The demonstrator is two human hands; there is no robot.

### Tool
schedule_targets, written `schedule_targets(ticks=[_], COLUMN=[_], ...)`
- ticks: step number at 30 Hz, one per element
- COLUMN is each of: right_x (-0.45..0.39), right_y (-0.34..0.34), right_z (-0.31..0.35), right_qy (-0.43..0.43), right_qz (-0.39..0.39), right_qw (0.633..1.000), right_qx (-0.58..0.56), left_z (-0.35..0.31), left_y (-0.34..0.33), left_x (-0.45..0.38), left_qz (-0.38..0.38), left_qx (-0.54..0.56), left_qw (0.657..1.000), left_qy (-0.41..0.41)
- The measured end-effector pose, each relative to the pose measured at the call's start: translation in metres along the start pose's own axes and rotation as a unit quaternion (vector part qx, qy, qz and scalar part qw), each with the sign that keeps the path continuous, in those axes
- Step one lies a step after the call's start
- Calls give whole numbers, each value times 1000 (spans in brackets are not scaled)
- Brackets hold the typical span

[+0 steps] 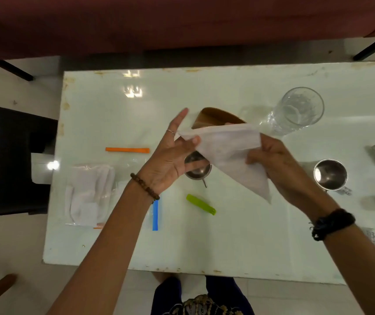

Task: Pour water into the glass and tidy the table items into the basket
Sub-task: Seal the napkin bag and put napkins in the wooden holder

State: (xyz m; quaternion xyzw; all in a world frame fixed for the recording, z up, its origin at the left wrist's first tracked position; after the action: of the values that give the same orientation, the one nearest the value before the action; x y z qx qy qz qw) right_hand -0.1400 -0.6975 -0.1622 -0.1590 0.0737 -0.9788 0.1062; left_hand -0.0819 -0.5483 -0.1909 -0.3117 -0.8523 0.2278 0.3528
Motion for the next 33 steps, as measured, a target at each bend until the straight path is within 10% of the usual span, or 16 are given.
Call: schedule_targets(ticks=[8, 14, 33], right_x=[-18, -30, -36], right_y=[53, 67, 66], right_z=[-6, 17, -41], right_qy=[-65, 16, 8], right_qz=[8, -121, -186], right_qw=[995, 933, 915], right_qx=[74, 339, 359], left_z=[-34, -59, -19], left_y=[12, 16, 51], left_x=[-52, -83, -83], left_qz=[-50, -95, -331], left_qx=[-424, -600, -461], left_qw=[904, 792, 823], left_qy=[-1, -60, 9])
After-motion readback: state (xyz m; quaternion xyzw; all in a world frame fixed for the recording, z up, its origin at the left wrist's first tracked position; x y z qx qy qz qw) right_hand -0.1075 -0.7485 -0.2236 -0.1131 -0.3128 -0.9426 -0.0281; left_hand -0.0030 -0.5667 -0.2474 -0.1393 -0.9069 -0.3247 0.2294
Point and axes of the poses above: each hand's wrist, its own x-axis away from the middle knuckle, its own y-axis out of the back of the hand, z = x × y, the point moved 6 cm from there along -x, towards the middle knuckle, and after that the axes turned 12 degrees about z, right-handed, at the moved point
